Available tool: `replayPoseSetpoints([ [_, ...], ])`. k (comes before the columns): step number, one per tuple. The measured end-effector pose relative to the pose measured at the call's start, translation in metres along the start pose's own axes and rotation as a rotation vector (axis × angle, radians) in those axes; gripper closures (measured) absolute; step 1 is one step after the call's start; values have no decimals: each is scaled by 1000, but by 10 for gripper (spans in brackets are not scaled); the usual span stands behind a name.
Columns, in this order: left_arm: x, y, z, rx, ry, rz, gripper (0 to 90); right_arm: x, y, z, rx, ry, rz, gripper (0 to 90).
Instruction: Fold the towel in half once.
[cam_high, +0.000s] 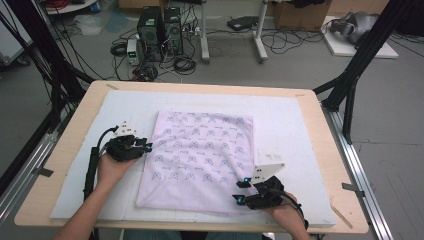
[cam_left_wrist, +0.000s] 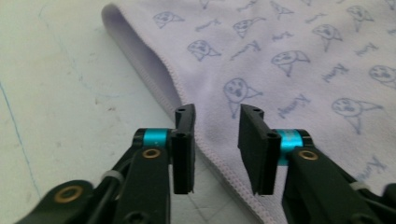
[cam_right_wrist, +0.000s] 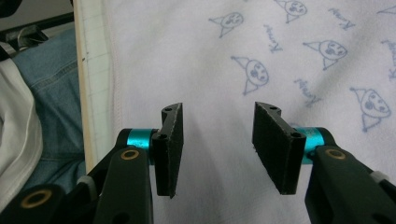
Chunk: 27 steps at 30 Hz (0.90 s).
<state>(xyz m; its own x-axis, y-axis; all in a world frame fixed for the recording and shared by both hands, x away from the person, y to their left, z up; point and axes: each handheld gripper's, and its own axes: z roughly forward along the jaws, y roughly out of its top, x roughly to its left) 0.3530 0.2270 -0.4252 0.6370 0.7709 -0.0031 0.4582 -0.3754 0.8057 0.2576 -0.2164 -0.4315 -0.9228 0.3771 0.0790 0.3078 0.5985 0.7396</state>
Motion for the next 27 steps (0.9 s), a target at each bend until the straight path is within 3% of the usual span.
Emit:
replayPoseSetpoints([
  [3,0,1,4,-29,-5,23,739,3,-4,-2,-1,-9,1,535],
  [6,5,3,16,-27,-24,-7,832,5,-8,-2,0,-9,10,536],
  [9,6,6,27,-23,1,-21,815,6,-13,1,14,-10,17,535],
  [11,9,4,35,18,32,-27,796,9,-16,2,9,-13,21,533],
  [14,13,1,39,21,28,-58,798,11,-19,0,7,-12,17,541],
  [15,11,1,38,24,34,-41,793,12,-20,-1,5,-14,13,541],
  [16,9,2,37,29,39,-20,776,13,-20,-2,10,-13,10,542],
  [20,4,1,23,19,-15,-34,712,13,-18,-10,0,-32,1,548],
  [24,-11,-8,-1,7,-53,22,674,11,-22,-17,-25,-52,11,553],
  [27,-22,-17,-16,1,-83,50,660,15,-22,-19,-41,-35,-13,563],
])
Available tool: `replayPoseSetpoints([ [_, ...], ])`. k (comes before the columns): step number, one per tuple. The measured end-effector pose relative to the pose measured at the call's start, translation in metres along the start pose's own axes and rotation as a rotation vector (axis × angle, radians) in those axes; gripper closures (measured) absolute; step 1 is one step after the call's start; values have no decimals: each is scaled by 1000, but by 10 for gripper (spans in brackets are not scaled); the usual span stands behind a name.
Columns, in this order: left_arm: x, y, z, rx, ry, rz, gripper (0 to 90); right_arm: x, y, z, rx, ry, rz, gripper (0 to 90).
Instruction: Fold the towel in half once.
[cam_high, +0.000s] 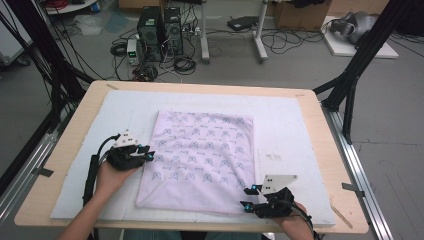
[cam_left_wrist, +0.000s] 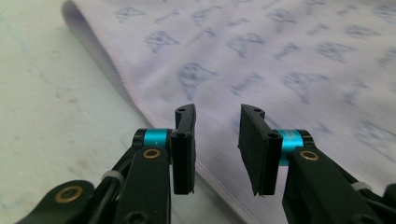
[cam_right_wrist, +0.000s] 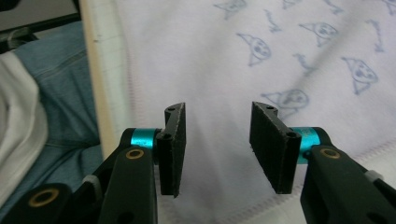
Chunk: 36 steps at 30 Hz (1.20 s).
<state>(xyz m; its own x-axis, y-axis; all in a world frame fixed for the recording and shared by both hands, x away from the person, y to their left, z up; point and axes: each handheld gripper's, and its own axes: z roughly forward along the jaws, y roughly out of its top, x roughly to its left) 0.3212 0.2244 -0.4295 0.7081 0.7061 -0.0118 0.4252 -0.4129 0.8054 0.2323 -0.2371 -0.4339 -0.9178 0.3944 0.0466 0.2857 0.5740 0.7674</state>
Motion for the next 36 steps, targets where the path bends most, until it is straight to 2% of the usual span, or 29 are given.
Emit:
replayPoseSetpoints([
  [1,-5,-2,-4,14,-6,21,654,2,0,-1,-3,5,-6,573],
  [2,-11,-6,-9,-1,-10,41,643,3,0,-2,-4,8,-13,580],
  [6,-26,-21,-25,-33,-73,27,642,5,-1,-3,5,46,-21,654],
  [10,-38,-36,-37,-31,-123,41,639,7,-2,2,28,61,-32,669],
  [13,-43,-44,-39,31,-102,90,629,9,-4,8,81,53,-49,692],
  [15,-42,-49,-38,53,-95,89,627,9,-6,7,71,57,-43,712],
  [17,-39,-50,-38,43,-101,62,622,8,-7,6,70,62,-37,714],
  [20,-38,-49,-37,40,-95,63,601,5,-6,4,67,78,-22,678],
  [22,-38,-46,-36,32,-89,66,589,3,-3,3,58,65,-18,653],
  [25,-33,-37,-36,11,-99,41,554,-6,6,1,33,37,3,595],
  [32,-20,-18,-32,-22,-87,19,500,-44,29,5,9,-37,82,461],
  [36,-12,-5,-27,-29,-70,7,456,-63,40,8,9,-75,97,412],
])
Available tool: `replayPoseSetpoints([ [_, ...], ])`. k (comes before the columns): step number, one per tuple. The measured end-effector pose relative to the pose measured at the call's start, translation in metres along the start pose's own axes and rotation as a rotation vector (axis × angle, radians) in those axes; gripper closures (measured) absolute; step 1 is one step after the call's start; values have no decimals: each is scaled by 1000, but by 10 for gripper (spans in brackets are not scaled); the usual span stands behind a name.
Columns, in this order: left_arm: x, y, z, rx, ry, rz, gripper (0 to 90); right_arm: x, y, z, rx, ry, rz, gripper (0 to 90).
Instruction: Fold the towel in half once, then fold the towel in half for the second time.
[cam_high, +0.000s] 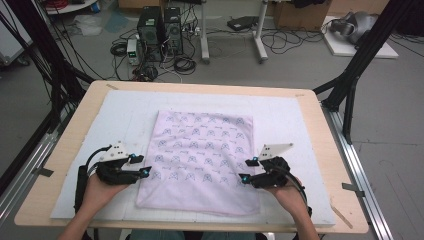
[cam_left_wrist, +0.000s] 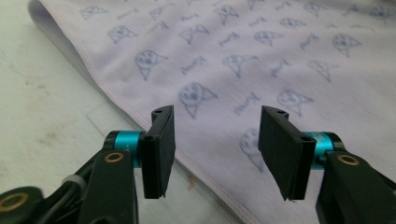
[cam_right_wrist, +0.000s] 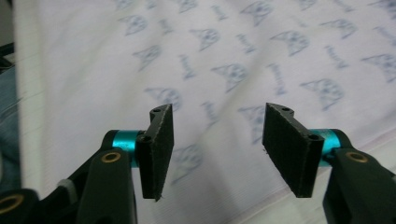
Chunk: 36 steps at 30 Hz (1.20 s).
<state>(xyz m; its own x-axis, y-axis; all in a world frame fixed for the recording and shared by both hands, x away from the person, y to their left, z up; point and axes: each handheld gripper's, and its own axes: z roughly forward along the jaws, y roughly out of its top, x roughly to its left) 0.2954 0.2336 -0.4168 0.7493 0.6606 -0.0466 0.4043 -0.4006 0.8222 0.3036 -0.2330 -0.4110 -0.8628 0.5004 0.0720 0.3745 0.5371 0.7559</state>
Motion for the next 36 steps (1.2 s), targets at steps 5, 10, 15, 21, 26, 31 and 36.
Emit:
replayPoseSetpoints([
  [5,6,18,6,-15,16,9,435,-17,15,4,-12,-17,25,378],
  [10,3,23,14,7,13,21,419,-29,26,5,-21,-36,30,359],
  [15,3,23,13,1,14,14,417,-32,31,4,-28,-43,23,338],
  [21,5,23,11,-3,19,10,403,-31,36,2,-35,-50,5,327],
  [26,6,22,11,-3,17,11,402,-32,35,3,-13,-49,12,321],
  [31,8,23,10,-17,21,5,399,-33,34,3,-15,-55,6,322],
  [36,6,25,6,-14,27,28,408,-34,36,0,-9,-68,5,322],
])
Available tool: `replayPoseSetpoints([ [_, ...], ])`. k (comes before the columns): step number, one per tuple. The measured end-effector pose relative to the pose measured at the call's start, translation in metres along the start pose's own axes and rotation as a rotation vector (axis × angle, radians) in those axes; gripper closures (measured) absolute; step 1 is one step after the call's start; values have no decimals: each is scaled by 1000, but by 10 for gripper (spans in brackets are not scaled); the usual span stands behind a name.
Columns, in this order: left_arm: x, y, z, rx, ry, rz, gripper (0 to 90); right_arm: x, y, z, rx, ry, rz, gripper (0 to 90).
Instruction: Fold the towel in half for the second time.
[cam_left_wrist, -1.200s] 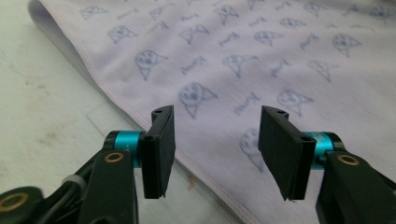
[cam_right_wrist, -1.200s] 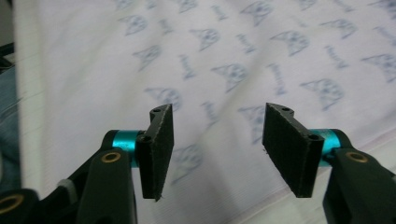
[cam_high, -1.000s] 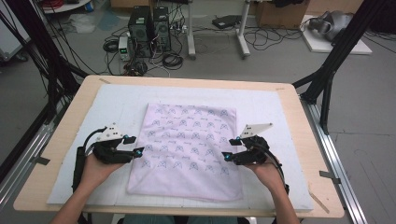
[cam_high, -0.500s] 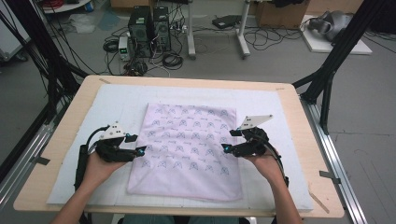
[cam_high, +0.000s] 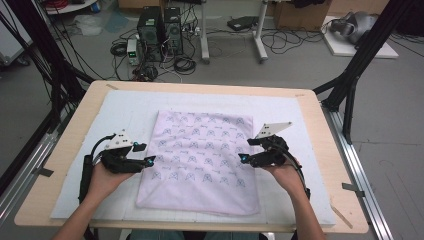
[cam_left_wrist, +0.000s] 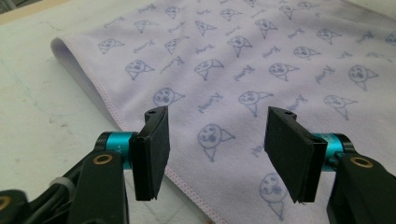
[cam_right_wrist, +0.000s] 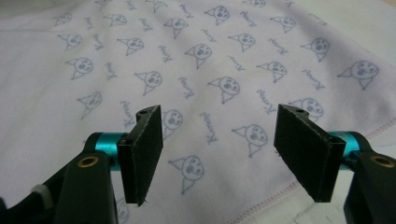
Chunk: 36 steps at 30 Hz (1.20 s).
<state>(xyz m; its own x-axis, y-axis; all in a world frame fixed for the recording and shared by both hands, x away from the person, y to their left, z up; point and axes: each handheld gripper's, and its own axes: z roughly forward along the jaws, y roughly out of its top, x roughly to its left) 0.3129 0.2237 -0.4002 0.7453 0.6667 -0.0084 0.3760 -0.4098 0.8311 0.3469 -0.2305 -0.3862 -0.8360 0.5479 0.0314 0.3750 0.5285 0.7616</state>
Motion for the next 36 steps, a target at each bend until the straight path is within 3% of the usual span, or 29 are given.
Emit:
replayPoseSetpoints([
  [5,10,12,-3,-33,16,-19,414,-7,7,-4,7,-15,-14,332],
  [7,18,19,0,-23,24,-33,415,-14,13,-4,18,-26,-15,333],
  [12,40,35,8,17,97,-45,425,-35,27,-7,28,-61,6,344],
  [15,57,41,17,34,138,-72,437,-48,31,-6,18,-85,37,346],
  [19,76,36,35,37,171,-137,449,-67,27,5,27,-126,92,353],
  [22,85,29,49,49,166,-191,473,-78,20,17,64,-148,120,361],
  [24,88,26,59,43,147,-229,488,-84,16,25,78,-153,142,375],
  [27,88,23,74,42,152,-258,493,-91,12,36,104,-189,151,384],
  [31,89,19,87,68,201,-262,465,-96,9,49,121,-238,174,382],
  [36,89,15,99,126,231,-249,498,-100,3,61,171,-240,194,396],
])
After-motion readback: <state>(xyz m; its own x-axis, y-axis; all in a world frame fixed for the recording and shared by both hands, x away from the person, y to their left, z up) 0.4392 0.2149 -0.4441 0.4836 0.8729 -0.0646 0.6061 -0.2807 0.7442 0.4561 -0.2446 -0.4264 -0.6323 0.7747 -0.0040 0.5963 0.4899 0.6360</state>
